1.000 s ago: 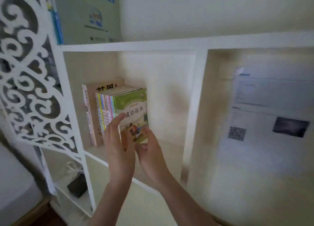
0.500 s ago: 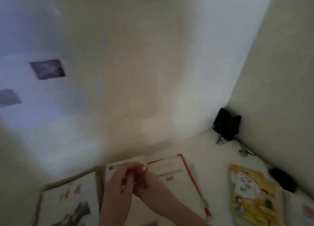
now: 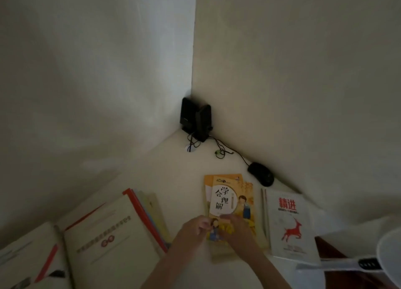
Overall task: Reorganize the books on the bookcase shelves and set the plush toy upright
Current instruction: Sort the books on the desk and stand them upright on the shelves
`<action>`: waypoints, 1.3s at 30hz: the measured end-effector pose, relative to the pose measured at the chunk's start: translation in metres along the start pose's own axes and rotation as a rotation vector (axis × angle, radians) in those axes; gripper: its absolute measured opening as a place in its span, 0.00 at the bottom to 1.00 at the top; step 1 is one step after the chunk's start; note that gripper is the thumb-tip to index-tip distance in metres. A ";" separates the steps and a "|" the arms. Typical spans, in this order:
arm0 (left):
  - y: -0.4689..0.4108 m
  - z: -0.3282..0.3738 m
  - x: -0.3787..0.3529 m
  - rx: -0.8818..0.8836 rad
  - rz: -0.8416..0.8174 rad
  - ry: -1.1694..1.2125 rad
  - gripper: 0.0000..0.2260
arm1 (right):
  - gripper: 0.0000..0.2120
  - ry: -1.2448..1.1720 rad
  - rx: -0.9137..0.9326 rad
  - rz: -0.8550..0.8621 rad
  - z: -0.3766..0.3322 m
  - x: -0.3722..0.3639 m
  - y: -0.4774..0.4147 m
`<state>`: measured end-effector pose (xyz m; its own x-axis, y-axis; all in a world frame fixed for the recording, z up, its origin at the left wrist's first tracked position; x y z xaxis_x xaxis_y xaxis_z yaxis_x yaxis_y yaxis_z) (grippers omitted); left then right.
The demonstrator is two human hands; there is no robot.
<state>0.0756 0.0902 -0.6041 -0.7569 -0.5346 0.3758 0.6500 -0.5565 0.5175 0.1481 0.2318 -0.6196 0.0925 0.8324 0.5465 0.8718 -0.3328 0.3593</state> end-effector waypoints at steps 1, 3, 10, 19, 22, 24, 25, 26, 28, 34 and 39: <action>-0.011 0.005 -0.006 0.036 -0.012 0.024 0.26 | 0.22 0.047 -0.033 0.065 0.009 0.011 -0.008; -0.031 0.010 -0.014 0.125 -0.021 0.060 0.18 | 0.30 0.140 -0.089 0.164 0.027 0.027 -0.021; -0.078 0.002 -0.040 0.255 0.122 0.077 0.20 | 0.43 0.325 -0.204 0.143 0.063 0.036 -0.048; -0.081 -0.015 -0.046 0.535 0.230 0.189 0.36 | 0.45 0.075 -0.102 0.231 0.070 0.023 -0.037; -0.080 -0.033 -0.046 0.547 0.291 0.281 0.40 | 0.47 0.034 -0.065 0.216 0.072 0.018 -0.032; -0.075 -0.033 -0.047 0.524 0.355 0.430 0.37 | 0.49 -0.033 -0.049 0.200 0.074 0.016 -0.031; -0.071 -0.029 -0.047 0.513 0.368 0.484 0.34 | 0.50 -0.078 -0.056 0.187 0.074 0.016 -0.030; -0.067 -0.024 -0.048 0.486 0.366 0.523 0.30 | 0.53 -0.127 -0.070 0.177 0.074 0.017 -0.029; -0.064 -0.019 -0.048 0.413 0.353 0.580 0.28 | 0.58 -0.239 -0.117 0.171 0.075 0.022 -0.031; -0.039 -0.002 -0.025 0.156 0.200 0.641 0.20 | 0.20 -0.466 -0.005 0.107 0.036 0.058 -0.033; -0.023 0.014 0.001 -0.057 0.178 0.483 0.17 | 0.17 -0.461 0.161 0.219 0.022 0.062 -0.017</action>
<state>0.0594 0.1118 -0.6047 -0.5254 -0.8494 0.0493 0.7786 -0.4566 0.4304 0.1491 0.2990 -0.6084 0.4507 0.8714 0.1937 0.8679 -0.4785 0.1334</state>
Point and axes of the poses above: each hand's wrist, its own y-axis away from the middle knuckle, its own x-axis out of the back of the hand, z = x × y, the point moved 2 cm from there along -y, towards the middle knuckle, and after that the axes turned 9 degrees about x, right-handed, at the moved point
